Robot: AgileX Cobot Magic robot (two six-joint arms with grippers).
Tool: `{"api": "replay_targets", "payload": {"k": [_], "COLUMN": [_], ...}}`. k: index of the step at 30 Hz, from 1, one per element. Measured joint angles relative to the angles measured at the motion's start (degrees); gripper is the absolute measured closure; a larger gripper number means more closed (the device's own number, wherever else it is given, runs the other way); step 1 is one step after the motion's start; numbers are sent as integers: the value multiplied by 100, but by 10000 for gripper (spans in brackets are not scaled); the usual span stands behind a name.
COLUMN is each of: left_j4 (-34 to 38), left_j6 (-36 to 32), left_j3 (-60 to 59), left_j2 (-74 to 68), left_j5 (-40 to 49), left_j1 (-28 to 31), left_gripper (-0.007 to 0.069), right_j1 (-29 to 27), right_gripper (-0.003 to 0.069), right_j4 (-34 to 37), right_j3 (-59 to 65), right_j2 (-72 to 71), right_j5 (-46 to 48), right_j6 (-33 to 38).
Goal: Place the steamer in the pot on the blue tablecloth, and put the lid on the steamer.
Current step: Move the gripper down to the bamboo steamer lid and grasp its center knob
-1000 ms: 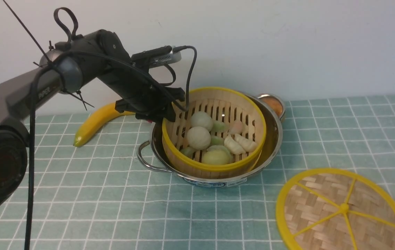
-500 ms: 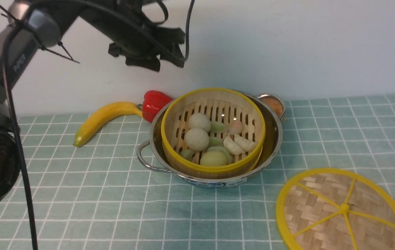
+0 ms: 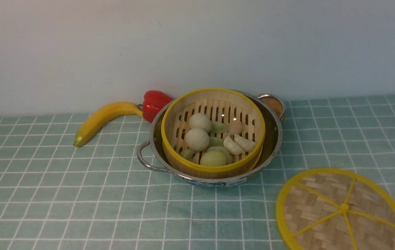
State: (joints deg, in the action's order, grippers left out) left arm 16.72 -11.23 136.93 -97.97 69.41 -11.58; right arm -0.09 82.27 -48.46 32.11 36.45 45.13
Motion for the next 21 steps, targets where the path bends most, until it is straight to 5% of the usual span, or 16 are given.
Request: {"api": "replay_targets", "payload": {"k": [5,11,13,21], "left_j4": [-524,-1389,-1672,-1794], "left_j6": [-235,-315,-329,-335], "left_j3": [11,-320,-891,-3302], "left_j2": [921,2051,2784,4477], "left_j5": [3,11,6,13], "left_j1": [0,0,0,0], "left_gripper": [648,648,648,648], "right_j1": [0,96,484,2274], "right_gripper": [419,446,466,494], "right_j4": [-819,-2946,-4063,-6734], "right_j3": [-982,-1546,-1566,-1605], "right_j2": [1384,3117,3800,4635], "right_j5": [1326,2818,3114,3142], "right_j6": [-221,-1742,-2279,-3864]}}
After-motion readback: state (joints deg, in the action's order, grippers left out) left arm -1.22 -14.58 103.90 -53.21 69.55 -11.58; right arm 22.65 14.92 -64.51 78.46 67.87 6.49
